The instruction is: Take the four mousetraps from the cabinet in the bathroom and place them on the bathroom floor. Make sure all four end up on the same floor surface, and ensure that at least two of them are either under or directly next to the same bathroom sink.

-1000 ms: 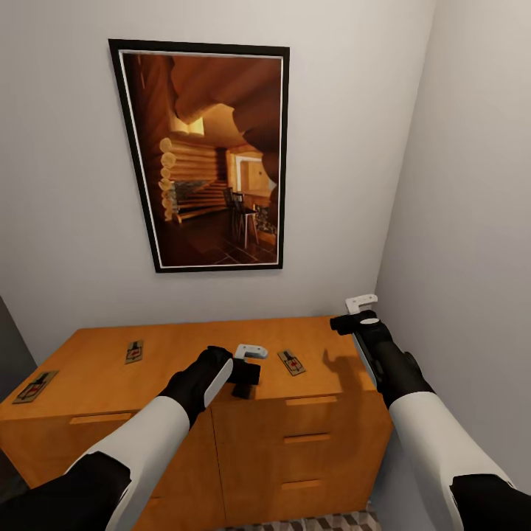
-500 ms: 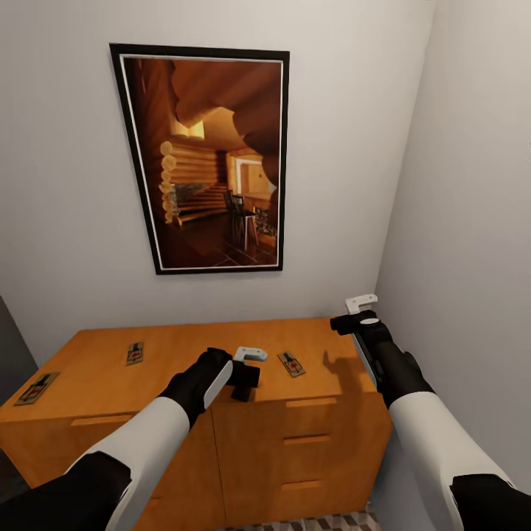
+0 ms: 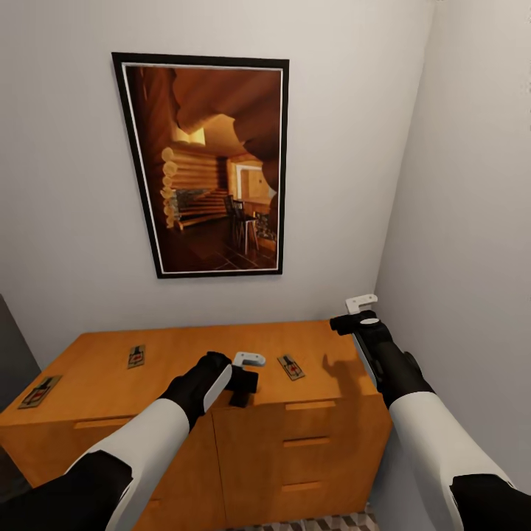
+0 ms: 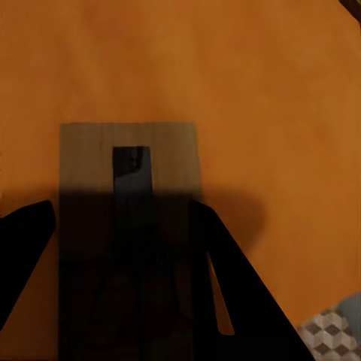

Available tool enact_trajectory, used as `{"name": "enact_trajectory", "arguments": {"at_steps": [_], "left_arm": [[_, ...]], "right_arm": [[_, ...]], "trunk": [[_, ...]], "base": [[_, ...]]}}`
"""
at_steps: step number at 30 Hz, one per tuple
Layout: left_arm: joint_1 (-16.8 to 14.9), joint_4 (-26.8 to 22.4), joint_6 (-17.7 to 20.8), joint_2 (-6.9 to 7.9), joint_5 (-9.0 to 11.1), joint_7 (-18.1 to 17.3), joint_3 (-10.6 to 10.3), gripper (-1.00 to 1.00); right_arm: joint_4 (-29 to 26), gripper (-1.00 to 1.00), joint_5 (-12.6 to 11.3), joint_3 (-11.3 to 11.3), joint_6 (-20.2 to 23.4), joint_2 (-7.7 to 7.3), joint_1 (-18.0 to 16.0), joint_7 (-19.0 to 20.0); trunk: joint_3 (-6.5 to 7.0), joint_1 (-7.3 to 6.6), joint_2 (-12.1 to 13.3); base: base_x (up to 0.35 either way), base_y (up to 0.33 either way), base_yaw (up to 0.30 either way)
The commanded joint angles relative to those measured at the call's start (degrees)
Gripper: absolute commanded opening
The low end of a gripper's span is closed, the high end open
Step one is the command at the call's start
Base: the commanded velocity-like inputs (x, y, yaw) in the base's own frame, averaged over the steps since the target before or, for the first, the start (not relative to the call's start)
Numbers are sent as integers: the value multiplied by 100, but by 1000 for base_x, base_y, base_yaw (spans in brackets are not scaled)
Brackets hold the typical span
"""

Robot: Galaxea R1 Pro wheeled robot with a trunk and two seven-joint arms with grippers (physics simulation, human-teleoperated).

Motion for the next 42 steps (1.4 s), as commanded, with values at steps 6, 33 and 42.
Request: {"name": "enact_trajectory", "arguments": {"at_steps": [6, 33, 42], "left_arm": [[-2, -124, -67, 0, -24, 32, 7, -100], [2, -1436, 495, 0, -19, 30, 186, -100], [230, -2385, 1202, 0, -15, 26, 194, -100]], "right_arm": [[-4, 100, 22, 11, 35, -1, -5, -3], [100, 100, 26, 11, 35, -1, -5, -2], [110, 100, 22, 18, 35, 6, -5, 9]], "trunk": [[99, -131, 237], [386, -482, 879], [386, -482, 879]], "base": [[0, 0, 0], [0, 0, 0], [0, 0, 0]]}}
